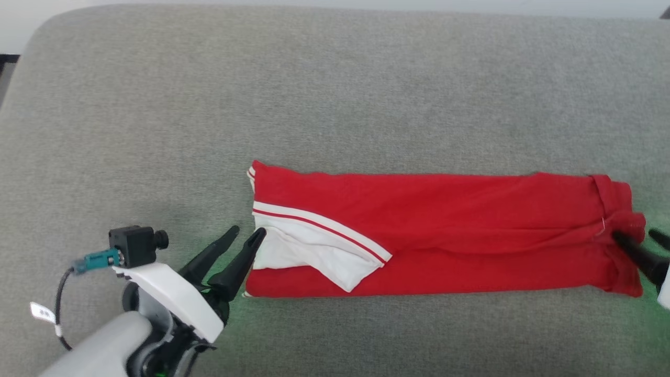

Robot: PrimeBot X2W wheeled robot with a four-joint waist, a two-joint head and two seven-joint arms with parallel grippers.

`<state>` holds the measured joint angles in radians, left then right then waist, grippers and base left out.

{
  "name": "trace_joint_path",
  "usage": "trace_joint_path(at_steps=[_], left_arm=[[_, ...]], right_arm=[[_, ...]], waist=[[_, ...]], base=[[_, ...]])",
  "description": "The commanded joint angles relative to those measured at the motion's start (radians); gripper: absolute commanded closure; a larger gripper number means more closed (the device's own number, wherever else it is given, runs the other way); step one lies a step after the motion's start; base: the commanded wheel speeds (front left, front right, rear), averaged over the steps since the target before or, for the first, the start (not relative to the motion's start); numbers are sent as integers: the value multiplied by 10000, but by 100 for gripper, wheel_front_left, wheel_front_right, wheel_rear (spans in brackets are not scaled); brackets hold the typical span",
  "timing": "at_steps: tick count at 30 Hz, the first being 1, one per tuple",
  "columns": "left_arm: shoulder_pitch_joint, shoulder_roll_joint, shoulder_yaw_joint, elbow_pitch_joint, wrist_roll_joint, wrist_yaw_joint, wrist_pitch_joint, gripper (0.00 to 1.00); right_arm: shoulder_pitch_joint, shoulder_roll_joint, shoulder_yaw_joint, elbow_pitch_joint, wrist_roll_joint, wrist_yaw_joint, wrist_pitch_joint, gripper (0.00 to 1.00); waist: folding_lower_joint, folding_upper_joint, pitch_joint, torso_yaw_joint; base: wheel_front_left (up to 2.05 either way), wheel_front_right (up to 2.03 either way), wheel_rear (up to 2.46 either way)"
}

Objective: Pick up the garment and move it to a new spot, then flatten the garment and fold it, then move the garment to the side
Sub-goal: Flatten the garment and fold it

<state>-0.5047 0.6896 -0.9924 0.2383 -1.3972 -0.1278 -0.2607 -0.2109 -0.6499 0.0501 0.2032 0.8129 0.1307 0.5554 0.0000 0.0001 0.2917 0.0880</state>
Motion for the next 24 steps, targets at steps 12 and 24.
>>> trace_joint_path(at_steps=[12,24], left_arm=[[1987,-1989,2950,1503,2258,-33,-53,0],[3219,-3697,7081,1146,7911,14,-54,0]], right_arm=[[51,973,-332,1235,-39,1,1092,0],[-521,1399,-342,2035,-329,1,1122,0]], waist=[[0,-1,-464,576],[0,-1,-431,734]], base=[[0,0,0],[0,0,0]])
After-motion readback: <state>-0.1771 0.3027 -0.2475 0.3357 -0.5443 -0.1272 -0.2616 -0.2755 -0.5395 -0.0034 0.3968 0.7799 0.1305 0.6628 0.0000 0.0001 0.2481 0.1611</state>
